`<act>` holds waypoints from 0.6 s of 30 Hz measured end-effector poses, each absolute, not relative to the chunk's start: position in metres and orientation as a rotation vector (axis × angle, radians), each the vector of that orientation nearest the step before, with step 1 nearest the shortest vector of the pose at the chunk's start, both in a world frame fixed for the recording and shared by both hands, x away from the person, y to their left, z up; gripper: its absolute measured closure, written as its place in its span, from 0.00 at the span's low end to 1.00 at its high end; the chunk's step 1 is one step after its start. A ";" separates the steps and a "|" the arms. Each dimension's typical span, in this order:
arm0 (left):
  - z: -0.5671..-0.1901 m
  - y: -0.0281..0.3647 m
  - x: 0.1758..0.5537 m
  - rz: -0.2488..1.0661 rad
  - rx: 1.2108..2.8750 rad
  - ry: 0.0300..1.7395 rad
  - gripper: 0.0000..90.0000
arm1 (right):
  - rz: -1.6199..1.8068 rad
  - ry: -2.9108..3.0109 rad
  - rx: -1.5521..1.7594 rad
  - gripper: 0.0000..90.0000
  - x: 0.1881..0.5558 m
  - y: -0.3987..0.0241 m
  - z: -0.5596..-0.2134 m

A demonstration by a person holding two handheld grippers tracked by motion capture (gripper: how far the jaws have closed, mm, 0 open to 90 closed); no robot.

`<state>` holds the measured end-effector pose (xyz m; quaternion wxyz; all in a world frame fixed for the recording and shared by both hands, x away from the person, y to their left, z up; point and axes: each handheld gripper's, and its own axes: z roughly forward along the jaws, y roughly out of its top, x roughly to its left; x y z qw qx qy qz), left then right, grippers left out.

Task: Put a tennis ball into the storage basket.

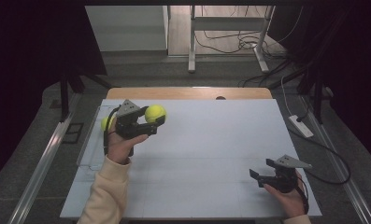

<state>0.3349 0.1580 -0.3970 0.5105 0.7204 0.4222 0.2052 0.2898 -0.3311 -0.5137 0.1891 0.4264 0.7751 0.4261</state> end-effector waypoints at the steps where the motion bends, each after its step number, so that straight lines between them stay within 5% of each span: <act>1: -0.397 0.159 0.335 0.496 1.732 1.018 0.30 | 1.199 2.179 1.200 0.15 0.290 -0.331 -0.514; 18: -0.397 0.180 0.337 0.533 1.707 1.093 0.30 | 1.198 2.180 1.201 0.15 0.290 -0.331 -0.514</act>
